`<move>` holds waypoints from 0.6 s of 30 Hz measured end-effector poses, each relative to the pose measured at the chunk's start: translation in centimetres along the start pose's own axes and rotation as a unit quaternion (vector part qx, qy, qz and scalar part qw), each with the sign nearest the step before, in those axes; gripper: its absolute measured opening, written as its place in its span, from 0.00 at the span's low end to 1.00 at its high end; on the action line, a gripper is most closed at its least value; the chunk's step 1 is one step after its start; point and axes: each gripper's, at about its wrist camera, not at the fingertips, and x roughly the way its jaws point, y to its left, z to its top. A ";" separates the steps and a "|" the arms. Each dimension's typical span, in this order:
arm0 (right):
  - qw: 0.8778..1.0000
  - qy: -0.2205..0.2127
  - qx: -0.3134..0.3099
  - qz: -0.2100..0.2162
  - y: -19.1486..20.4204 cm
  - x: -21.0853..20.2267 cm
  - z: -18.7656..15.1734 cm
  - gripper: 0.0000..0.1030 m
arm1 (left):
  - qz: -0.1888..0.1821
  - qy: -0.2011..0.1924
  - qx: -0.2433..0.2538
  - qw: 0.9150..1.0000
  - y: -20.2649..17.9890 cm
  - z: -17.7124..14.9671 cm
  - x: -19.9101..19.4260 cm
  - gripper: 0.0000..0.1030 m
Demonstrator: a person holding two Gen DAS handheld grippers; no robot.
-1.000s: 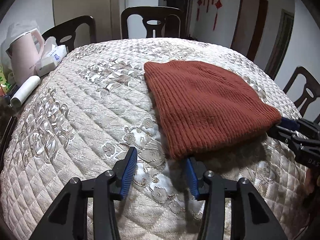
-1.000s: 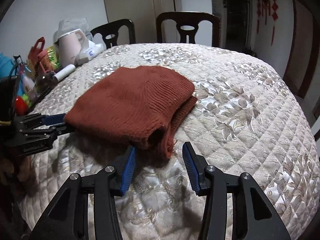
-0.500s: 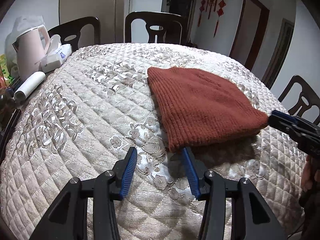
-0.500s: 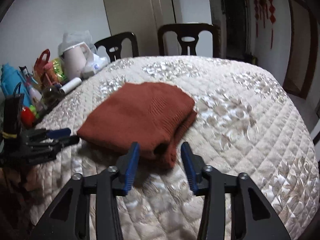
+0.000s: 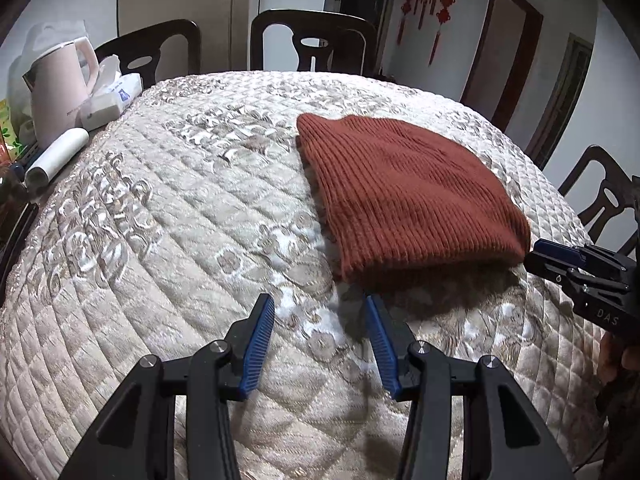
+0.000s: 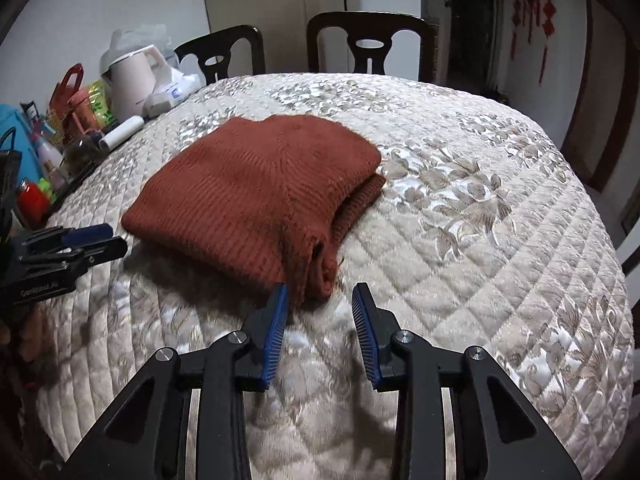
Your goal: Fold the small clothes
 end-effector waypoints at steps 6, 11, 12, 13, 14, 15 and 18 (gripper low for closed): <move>0.999 0.016 -0.027 -0.011 0.7 0.6 -1.1 0.36 | 0.008 0.008 0.016 1.000 -0.7 -0.7 0.2 0.49; 0.998 0.022 -0.049 -0.014 1.4 0.8 -1.1 0.46 | 0.021 0.009 0.033 0.999 -1.4 -0.9 0.3 0.51; 0.998 0.022 -0.054 -0.018 1.6 0.9 -1.2 0.46 | 0.023 0.009 0.037 0.999 -1.5 -0.9 0.3 0.52; 0.998 0.023 -0.056 -0.021 1.7 0.9 -1.2 0.46 | 0.025 0.009 0.041 0.999 -1.6 -0.9 0.3 0.54; 0.998 0.023 -0.057 -0.021 1.7 0.9 -1.2 0.46 | 0.026 0.009 0.045 0.999 -1.8 -1.0 0.4 0.55; 0.998 0.023 -0.056 -0.021 1.7 0.9 -1.2 0.46 | 0.028 0.009 0.048 0.998 -1.8 -1.0 0.4 0.55; 0.998 0.023 -0.055 -0.019 1.6 0.9 -1.2 0.46 | 0.031 0.010 0.052 0.998 -1.8 -0.9 0.4 0.57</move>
